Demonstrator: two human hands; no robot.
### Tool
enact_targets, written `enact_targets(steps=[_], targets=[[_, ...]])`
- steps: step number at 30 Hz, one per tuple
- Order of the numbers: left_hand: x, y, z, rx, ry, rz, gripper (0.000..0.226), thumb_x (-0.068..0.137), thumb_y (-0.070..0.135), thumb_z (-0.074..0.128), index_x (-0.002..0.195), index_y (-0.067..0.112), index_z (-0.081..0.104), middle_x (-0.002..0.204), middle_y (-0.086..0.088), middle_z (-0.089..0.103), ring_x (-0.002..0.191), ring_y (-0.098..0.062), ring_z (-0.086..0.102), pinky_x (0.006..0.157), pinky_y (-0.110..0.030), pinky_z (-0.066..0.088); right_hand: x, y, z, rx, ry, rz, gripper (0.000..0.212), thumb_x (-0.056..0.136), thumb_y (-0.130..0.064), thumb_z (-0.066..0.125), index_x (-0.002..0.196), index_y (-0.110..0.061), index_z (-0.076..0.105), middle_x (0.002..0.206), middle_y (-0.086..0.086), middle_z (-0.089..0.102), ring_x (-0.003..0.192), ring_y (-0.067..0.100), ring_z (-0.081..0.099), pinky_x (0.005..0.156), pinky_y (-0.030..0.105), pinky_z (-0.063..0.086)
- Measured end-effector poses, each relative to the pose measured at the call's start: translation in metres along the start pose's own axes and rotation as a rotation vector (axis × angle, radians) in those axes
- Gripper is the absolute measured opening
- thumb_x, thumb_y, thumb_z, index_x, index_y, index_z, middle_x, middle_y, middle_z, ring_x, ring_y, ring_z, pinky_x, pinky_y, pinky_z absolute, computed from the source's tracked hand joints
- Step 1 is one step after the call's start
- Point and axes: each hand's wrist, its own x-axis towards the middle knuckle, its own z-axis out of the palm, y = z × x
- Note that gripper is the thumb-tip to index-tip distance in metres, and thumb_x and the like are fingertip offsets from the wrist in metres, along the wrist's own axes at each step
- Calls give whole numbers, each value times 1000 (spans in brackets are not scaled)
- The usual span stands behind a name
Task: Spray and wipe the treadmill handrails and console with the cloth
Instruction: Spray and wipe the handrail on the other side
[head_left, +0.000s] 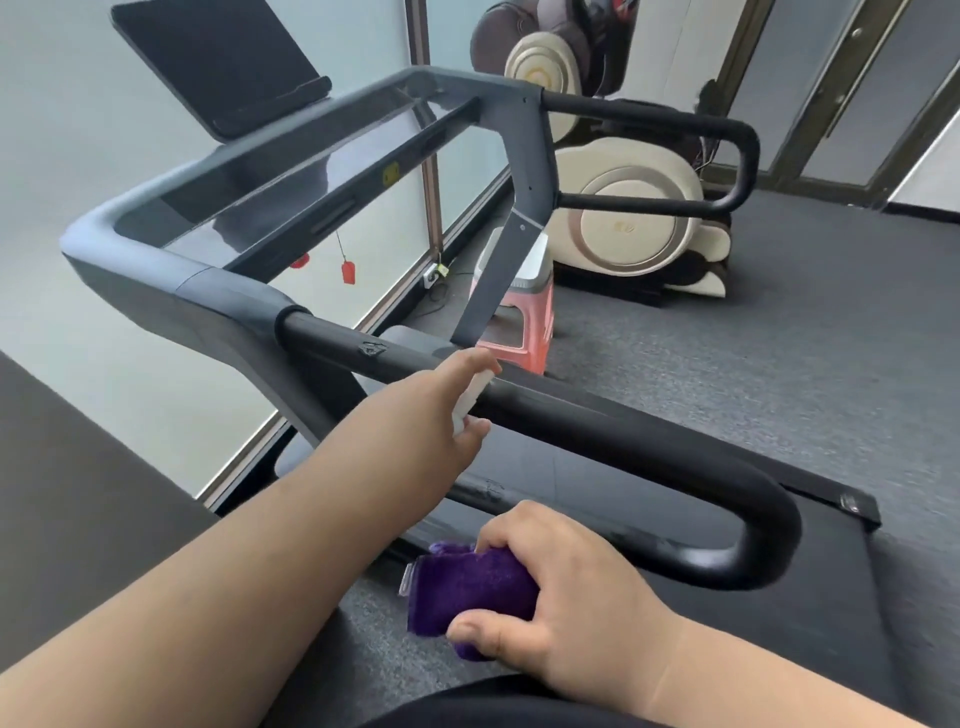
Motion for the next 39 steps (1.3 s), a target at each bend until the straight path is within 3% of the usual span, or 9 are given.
enact_targets(steps=[4,7,10,14,18,23,30,34,39], targets=[[-1,19,6,-10,-8,-39,41,94,43,60,126,53,35,82,14,61,48,0,54,60,-30,54,-18,12,-10,4,24,-8,66,63,-96,36,107,-47,42,97,-28,46,93,-9,45,76,9,31],[-5,36,9,-29,-20,-17,48,93,45,61,130,55,32,90,18,62,56,3,54,64,-29,51,-30,17,-20,0,50,-39,63,66,-92,44,108,-46,44,97,-26,46,93,-10,45,77,8,31],[-9,61,15,-55,-43,48,51,92,44,63,129,57,30,87,26,54,68,9,52,62,-15,39,-45,22,-32,19,85,-112,58,69,-86,51,108,-44,46,97,-23,51,92,-8,47,79,9,33],[-13,98,31,-47,-41,91,50,93,44,62,130,55,30,92,18,57,75,-6,54,67,-26,39,-67,35,-51,77,166,-271,49,77,-77,58,104,-37,53,94,-13,59,89,3,57,80,27,49],[-17,125,52,-5,-53,68,47,94,45,60,129,53,30,98,12,61,78,-12,59,70,-30,47,-88,54,-68,171,205,-360,44,79,-70,62,103,-34,57,93,-14,58,86,0,56,77,22,47],[-20,144,68,37,16,-17,43,92,47,60,124,55,32,92,16,57,70,-9,55,56,-21,36,-106,75,-86,304,262,-375,43,81,-65,64,104,-30,59,96,-13,59,87,7,60,76,32,50],[-41,157,76,-43,108,-210,54,86,56,59,129,64,28,81,20,56,69,2,54,57,-22,39,-113,99,-133,664,684,-243,39,84,-72,56,103,-38,61,94,-5,69,82,18,65,72,39,53],[-59,163,80,-64,179,-282,57,90,50,62,132,64,26,97,23,64,78,2,60,61,-20,42,-100,116,-163,844,964,-187,31,90,-70,49,107,-46,61,94,-22,67,84,-1,61,71,16,49],[-81,165,81,-152,239,-351,56,90,50,62,131,68,28,103,20,66,73,-1,60,62,-23,47,-76,115,-177,765,991,-121,24,95,-65,40,102,-54,60,91,-39,64,84,-20,58,69,-1,40]])
